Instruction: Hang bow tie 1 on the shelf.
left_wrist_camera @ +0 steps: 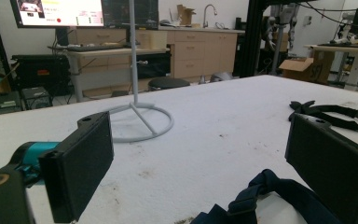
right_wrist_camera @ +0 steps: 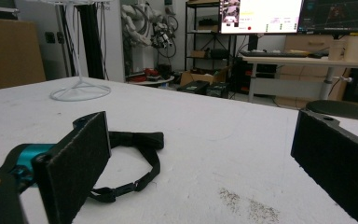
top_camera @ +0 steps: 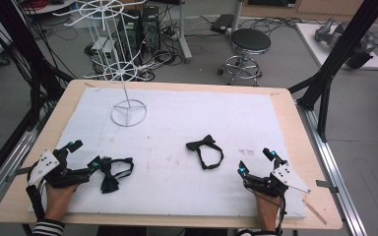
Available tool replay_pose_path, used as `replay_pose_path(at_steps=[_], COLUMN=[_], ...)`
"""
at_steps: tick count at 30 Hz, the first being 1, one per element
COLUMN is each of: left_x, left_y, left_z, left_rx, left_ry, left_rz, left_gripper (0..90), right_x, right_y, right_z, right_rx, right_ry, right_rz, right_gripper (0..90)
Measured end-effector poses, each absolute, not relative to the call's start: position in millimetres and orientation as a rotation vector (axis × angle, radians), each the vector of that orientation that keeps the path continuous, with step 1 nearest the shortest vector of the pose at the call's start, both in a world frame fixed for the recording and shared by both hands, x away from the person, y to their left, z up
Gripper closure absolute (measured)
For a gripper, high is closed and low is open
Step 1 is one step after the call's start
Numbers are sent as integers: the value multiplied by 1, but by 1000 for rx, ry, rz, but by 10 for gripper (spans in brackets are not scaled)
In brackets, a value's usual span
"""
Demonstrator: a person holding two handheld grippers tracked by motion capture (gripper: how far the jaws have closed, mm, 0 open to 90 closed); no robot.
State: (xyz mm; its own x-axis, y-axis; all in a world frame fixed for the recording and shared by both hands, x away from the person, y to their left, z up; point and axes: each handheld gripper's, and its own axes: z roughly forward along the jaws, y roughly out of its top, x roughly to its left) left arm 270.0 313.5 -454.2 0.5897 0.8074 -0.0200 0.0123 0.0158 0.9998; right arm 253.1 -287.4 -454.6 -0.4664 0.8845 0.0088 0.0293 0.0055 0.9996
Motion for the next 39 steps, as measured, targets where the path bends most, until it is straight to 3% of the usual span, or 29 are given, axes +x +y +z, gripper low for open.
replay_pose_path(at_steps=[25,39], left_x=[273,275], left_y=[315,322], left_z=[-452,-426], left_rx=[1465,1526], left_ry=[756,695], left_rz=[677,625], left_gripper=[82,82], right_x=[252,251], right_y=[-287,-287], right_z=[-455,-455], right_rx=[951,949], right_ry=[1571,1567], right_rz=[1554,1555], right_gripper=[39,39])
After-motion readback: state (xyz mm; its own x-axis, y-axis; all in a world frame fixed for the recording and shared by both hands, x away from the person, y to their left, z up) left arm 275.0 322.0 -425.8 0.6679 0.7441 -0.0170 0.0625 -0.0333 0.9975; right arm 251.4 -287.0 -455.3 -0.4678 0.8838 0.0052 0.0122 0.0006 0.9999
